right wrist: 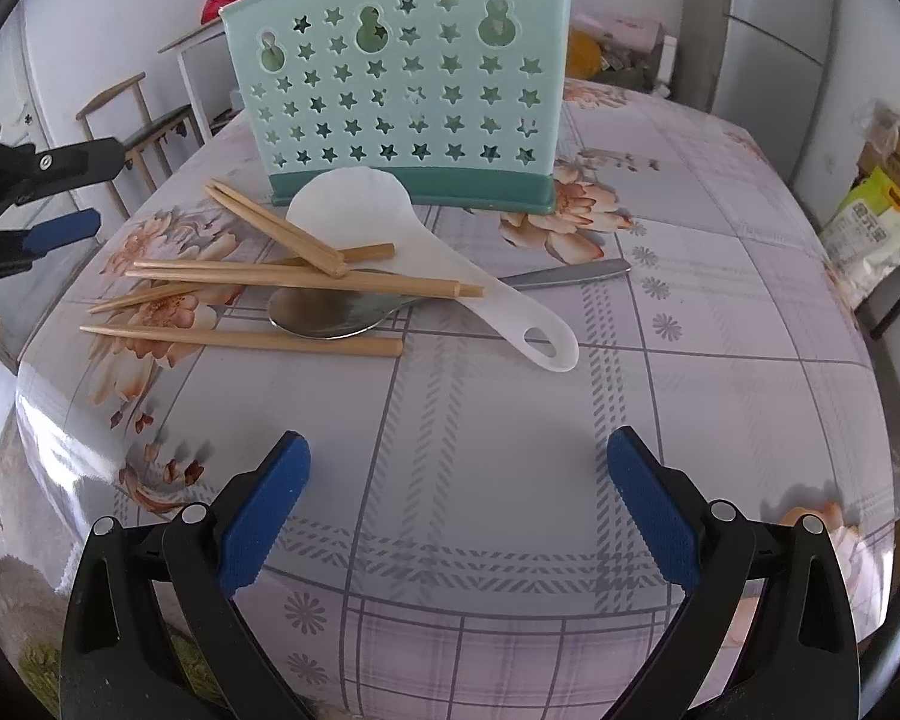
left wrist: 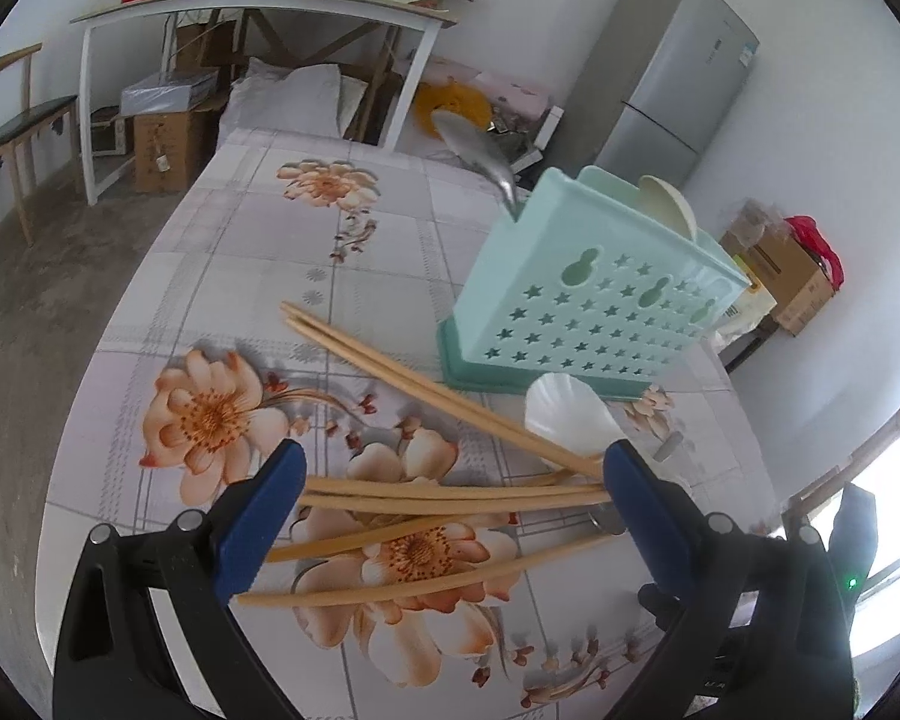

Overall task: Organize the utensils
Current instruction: 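Move both tools back down toward the chopsticks on the table, then close the left tool on the white plastic spoon among the chopsticks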

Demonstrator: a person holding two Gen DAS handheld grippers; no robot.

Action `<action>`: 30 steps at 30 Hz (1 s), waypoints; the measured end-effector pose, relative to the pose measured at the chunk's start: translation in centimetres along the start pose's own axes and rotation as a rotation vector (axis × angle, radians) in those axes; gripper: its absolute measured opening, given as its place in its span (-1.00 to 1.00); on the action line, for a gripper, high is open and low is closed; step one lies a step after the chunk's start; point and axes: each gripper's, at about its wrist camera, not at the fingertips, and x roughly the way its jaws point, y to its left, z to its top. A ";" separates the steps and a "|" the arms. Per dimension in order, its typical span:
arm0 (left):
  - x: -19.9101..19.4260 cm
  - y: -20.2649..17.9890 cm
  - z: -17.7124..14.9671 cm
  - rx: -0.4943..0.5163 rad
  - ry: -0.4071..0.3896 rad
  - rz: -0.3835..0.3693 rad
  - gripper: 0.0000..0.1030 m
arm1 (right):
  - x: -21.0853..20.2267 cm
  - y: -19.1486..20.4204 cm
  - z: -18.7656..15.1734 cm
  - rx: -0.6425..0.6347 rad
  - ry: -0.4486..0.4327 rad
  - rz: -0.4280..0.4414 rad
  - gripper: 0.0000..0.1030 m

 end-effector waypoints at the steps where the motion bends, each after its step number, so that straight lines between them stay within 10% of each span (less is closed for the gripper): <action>1: 0.1 -0.1 0.1 0.003 0.000 -0.004 0.89 | 0.0 0.0 -0.1 -0.002 -0.005 0.002 0.85; 20: 0.9 -3.6 2.4 0.142 -0.040 -0.046 0.84 | -1.5 -2.4 1.2 0.117 -0.060 0.136 0.84; 30: 4.0 -5.5 3.7 0.221 -0.042 -0.045 0.29 | -2.8 -1.9 2.1 0.117 -0.130 0.211 0.79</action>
